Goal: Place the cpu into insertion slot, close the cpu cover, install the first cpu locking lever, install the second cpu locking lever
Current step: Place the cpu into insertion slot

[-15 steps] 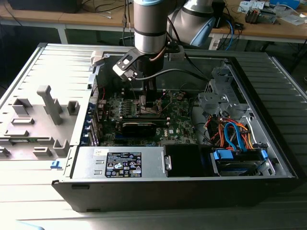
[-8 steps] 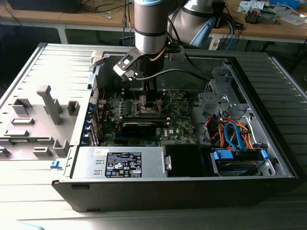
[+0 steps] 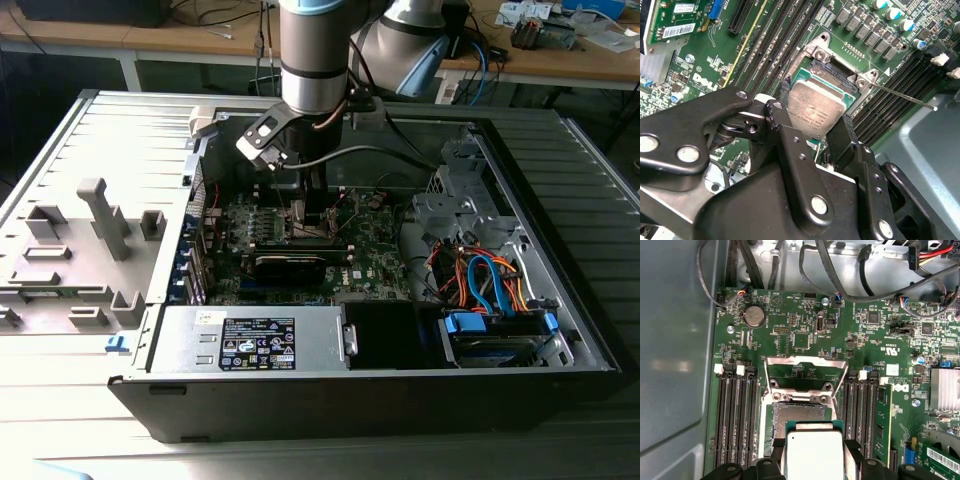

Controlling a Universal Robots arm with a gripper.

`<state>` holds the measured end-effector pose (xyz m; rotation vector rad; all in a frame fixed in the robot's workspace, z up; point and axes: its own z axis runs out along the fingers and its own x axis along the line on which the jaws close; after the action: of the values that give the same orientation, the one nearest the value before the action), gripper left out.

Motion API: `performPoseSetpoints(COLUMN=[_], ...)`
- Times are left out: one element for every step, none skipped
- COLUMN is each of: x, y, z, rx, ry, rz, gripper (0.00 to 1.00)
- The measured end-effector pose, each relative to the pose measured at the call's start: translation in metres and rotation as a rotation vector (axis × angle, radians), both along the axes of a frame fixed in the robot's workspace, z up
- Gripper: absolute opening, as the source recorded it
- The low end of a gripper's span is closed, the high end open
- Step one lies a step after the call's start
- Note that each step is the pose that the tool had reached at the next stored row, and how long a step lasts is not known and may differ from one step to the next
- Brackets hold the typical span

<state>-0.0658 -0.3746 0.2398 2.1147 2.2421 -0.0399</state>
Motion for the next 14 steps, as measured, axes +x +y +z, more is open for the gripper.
performPoseSetpoints(x=[0.0,0.0,0.0,0.0,0.0,0.0,0.0,0.0,0.0,0.0,0.0,0.0,0.0,0.0], y=[0.0,0.0,0.0,0.0,0.0,0.0,0.0,0.0,0.0,0.0,0.0,0.0,0.0,0.0], z=[-0.0004,-0.0006,-0.0011,-0.0016,-0.0019,-0.0022,-0.0024,-0.0027,-0.0029,-0.0032,-0.0035,-0.0036,-0.0041,-0.0048], rx=[0.0,-0.0001,-0.0001,-0.0001,-0.0001,-0.0001,0.0,0.0,0.0,0.0,-0.0001,-0.0001,-0.0003,-0.0002], ry=[0.0,0.0,0.0001,0.0001,0.0001,0.0001,0.0,0.0001,0.0,0.0,0.0,0.0001,0.0,-0.0001], rz=[0.0,0.0,0.0,0.0,0.0,0.0,0.0,0.0,0.0,0.0,0.0,0.0,0.0,0.0], gripper=[0.55,0.55,0.55,0.55,0.55,0.55,0.55,0.55,0.55,0.55,0.55,0.55,0.55,0.55])
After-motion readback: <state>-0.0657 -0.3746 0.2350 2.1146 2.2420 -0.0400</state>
